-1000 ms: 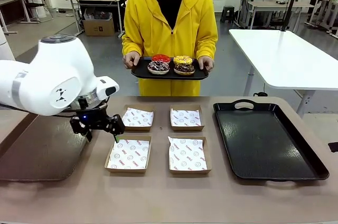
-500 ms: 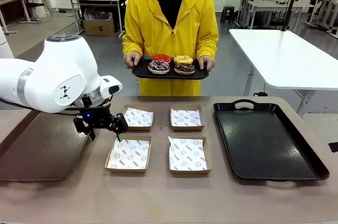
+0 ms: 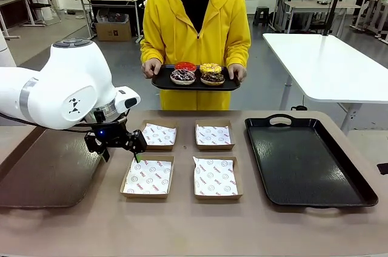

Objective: Individually package the donuts and arrange them on the tray.
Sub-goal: Pick up one Paper togo box.

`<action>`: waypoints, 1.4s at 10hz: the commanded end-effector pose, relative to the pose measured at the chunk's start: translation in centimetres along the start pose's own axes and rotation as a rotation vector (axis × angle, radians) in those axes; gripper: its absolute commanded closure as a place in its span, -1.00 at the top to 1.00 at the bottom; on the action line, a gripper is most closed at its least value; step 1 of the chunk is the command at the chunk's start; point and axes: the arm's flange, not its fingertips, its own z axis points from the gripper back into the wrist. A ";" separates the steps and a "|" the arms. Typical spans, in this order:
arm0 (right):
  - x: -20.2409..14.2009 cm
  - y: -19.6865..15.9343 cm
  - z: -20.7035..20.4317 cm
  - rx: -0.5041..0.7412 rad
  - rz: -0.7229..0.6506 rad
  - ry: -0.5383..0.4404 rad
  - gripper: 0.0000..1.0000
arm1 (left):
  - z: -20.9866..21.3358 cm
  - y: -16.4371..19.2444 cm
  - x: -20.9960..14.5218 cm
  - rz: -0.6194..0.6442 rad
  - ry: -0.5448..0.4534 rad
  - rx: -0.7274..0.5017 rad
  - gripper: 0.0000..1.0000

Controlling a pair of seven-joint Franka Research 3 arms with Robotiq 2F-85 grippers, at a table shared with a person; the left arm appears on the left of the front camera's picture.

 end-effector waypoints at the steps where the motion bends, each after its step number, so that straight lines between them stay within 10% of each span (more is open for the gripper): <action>1: 0.0 0.0 0.0 0.010 0.006 -0.003 1.00 | 0.1 0.1 -0.5 -0.004 -0.011 0.017 1.00; 10: 0.0 0.0 0.0 0.010 0.006 -0.003 1.00 | -5.1 -1.5 0.4 0.133 0.045 0.062 1.00; 11: 0.0 0.0 0.0 0.010 0.006 -0.003 1.00 | -5.4 -1.7 0.3 0.128 0.012 0.055 0.75; 12: 0.0 0.0 0.0 0.010 0.006 -0.003 1.00 | -5.4 -1.8 0.6 0.120 0.006 0.076 -0.14; 14: 0.0 0.0 0.0 0.010 0.006 -0.003 1.00 | -5.6 -1.8 0.8 0.117 -0.006 0.081 -1.00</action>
